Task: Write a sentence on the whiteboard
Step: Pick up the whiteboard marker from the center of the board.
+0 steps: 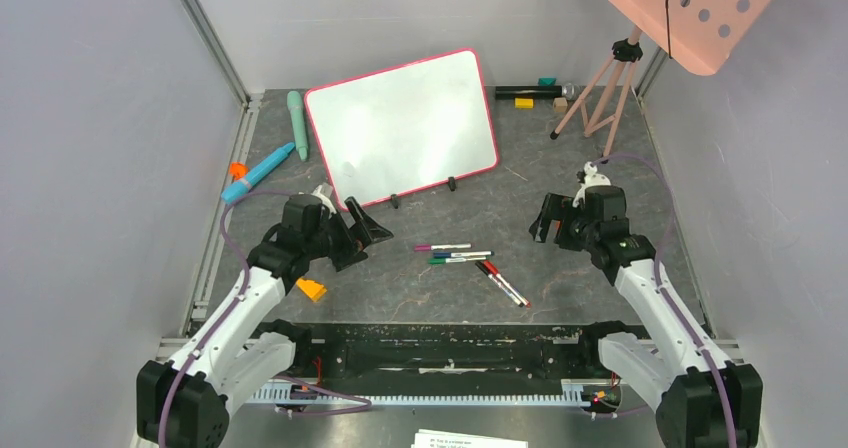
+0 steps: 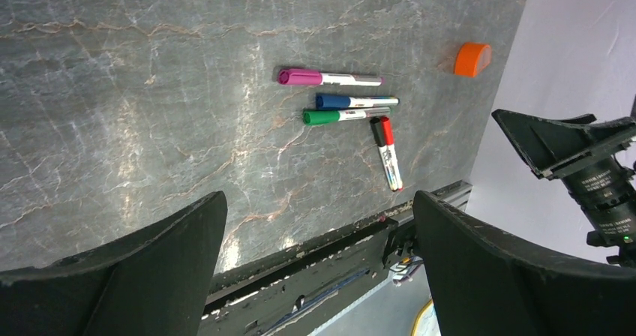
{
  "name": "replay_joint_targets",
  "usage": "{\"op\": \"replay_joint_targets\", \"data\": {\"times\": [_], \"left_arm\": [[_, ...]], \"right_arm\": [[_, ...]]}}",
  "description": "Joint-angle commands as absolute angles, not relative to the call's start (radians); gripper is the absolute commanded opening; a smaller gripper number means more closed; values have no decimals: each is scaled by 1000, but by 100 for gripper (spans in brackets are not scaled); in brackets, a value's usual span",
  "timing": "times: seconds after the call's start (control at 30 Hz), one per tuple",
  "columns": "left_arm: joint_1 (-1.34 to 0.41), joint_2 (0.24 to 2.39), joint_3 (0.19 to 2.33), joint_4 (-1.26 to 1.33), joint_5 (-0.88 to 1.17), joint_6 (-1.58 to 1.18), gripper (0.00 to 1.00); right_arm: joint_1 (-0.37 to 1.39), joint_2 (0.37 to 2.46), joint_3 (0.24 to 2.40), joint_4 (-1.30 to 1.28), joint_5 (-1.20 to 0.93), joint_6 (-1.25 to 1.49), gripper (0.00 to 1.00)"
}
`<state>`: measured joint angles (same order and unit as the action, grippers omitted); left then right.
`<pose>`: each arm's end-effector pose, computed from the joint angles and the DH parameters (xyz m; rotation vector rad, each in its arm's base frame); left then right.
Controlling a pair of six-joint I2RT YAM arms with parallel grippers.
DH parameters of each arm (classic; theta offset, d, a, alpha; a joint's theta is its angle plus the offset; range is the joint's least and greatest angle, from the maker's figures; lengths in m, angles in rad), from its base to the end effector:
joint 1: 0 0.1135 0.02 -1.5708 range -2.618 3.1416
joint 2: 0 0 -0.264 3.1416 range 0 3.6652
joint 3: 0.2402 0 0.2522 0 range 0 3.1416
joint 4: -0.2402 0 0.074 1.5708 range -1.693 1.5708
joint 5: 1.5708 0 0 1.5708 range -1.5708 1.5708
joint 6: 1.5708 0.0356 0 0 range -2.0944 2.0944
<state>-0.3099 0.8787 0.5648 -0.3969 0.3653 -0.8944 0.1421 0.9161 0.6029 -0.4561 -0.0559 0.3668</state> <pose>0.1717 -0.0683 0.2282 -0.5052 2.3969 -1.0056 0.1873 0.0288 0.2283 0.2369 2.3487 0.3156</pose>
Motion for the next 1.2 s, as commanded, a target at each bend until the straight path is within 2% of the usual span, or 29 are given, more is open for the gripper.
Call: {"op": "replay_joint_targets", "data": {"times": [0.0,0.3,0.43,0.8,0.97,1.17], "left_arm": [[-314,897,623,-466,344,-907,100],[-314,879,607,-480,335,-891,100],[-316,871,604,-480,334,-884,100],[-316,899,615,-492,329,-805,100],[-315,909,622,-495,320,-796,100],[-315,913,624,-494,313,-783,100]], "right_arm": [[151,922,592,-341,-263,263,98],[281,993,662,-320,-213,193,98],[408,1050,711,-322,-124,137,98],[785,1317,899,-374,190,-81,81],[810,1384,924,-344,153,-132,73],[818,1463,952,-295,81,-154,70]]}}
